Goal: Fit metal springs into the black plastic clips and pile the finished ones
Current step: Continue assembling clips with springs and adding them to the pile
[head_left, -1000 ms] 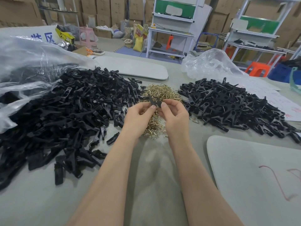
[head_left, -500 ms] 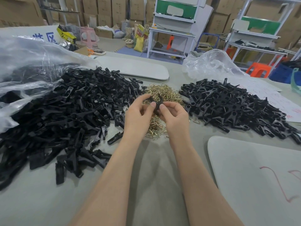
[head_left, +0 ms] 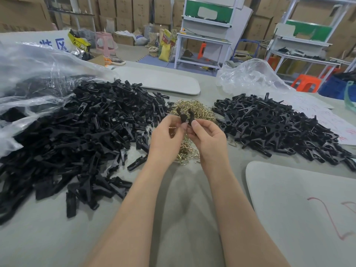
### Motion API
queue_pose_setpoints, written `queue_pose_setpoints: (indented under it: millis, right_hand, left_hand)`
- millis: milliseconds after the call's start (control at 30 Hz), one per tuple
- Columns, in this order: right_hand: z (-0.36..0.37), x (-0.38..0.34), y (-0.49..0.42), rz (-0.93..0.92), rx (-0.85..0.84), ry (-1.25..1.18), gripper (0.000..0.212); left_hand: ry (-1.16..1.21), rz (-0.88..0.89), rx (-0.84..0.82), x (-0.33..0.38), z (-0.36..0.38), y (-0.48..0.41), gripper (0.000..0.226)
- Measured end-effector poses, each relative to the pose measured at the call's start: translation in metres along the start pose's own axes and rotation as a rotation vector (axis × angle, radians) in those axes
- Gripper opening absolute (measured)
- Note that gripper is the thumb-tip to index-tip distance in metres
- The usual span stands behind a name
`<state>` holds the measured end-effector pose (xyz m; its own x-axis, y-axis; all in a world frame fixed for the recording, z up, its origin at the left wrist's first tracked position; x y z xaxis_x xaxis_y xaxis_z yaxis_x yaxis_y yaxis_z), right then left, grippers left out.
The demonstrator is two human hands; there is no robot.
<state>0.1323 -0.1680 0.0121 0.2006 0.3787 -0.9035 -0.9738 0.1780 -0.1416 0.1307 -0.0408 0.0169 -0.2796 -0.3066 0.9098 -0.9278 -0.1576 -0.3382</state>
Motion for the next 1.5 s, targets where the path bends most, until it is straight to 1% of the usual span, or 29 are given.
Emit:
queue_pose_setpoints:
  millis: [33, 133, 333, 500, 633, 767, 867, 967, 1033, 1167, 1267, 1333, 1367, 1433, 1467, 1500]
  right_hand:
    - [-0.001, -0.002, 0.000, -0.008, 0.007, -0.007, 0.011]
    - [-0.003, -0.006, 0.000, -0.053, 0.021, 0.028, 0.012]
    - [-0.001, -0.009, 0.001, -0.131, 0.019, 0.192, 0.014]
    - [-0.004, -0.010, 0.000, -0.121, 0.056, 0.170, 0.013]
    - [-0.004, -0.010, 0.001, -0.115, 0.054, 0.188, 0.015]
    - [-0.004, -0.013, 0.001, -0.122, 0.050, 0.200, 0.019]
    - [-0.004, -0.012, 0.001, -0.113, 0.039, 0.177, 0.021]
    - [-0.002, -0.011, 0.001, -0.082, 0.011, 0.158, 0.022]
    - [0.000, -0.009, 0.001, -0.042, -0.020, 0.118, 0.020]
    - [0.007, -0.003, 0.003, 0.106, -0.137, -0.125, 0.017]
    - [0.009, 0.001, 0.004, 0.216, -0.184, -0.219, 0.015]
    - [0.007, 0.006, 0.005, 0.297, -0.156, -0.265, 0.011]
    - [0.005, 0.009, 0.005, 0.320, -0.128, -0.276, 0.010]
    - [0.000, 0.011, 0.002, 0.315, -0.066, -0.242, 0.005]
    - [-0.003, 0.011, 0.000, 0.286, -0.035, -0.166, 0.003]
    - [-0.009, 0.008, -0.002, 0.227, -0.002, -0.010, 0.006]
  left_hand:
    - [0.042, -0.019, -0.004, -0.001, 0.000, 0.000, 0.010]
    - [0.127, -0.058, -0.029, -0.002, 0.002, 0.000, 0.007]
    - [0.155, -0.067, -0.074, -0.001, 0.006, 0.001, 0.007]
    - [0.155, -0.042, -0.094, -0.001, 0.008, 0.001, 0.011]
    - [0.101, -0.020, -0.112, 0.000, 0.010, 0.002, 0.013]
    - [0.113, -0.004, -0.119, 0.001, 0.009, 0.003, 0.015]
    - [0.084, -0.002, -0.106, 0.001, 0.007, 0.001, 0.007]
    - [0.083, 0.016, -0.076, 0.003, 0.003, -0.001, 0.014]
    - [0.139, 0.005, -0.052, 0.004, -0.001, -0.001, 0.013]
    - [0.314, -0.119, -0.069, -0.001, -0.002, 0.002, 0.004]
    - [0.472, -0.205, -0.201, -0.004, 0.005, 0.004, 0.009]
    - [0.527, -0.201, -0.292, -0.002, 0.010, 0.005, 0.014]
    - [0.528, -0.197, -0.300, -0.002, 0.010, 0.005, 0.014]
    - [0.549, -0.222, -0.259, -0.006, 0.010, 0.002, 0.010]
    - [0.602, -0.260, -0.217, -0.010, 0.009, 0.001, 0.010]
    - [0.684, -0.316, -0.160, -0.014, 0.006, 0.000, 0.011]
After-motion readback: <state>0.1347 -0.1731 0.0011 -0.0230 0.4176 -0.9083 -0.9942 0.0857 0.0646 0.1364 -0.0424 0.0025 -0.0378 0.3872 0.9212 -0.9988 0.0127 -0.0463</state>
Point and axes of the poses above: each hand's wrist, its own y-axis away from the middle knuckle, its own z-axis out of the palm, x = y × z, the point moved 7 cm from there along -y, towards the middle knuckle, and after that the axes turned 3 degrees about -y, right-handed, at the moved point
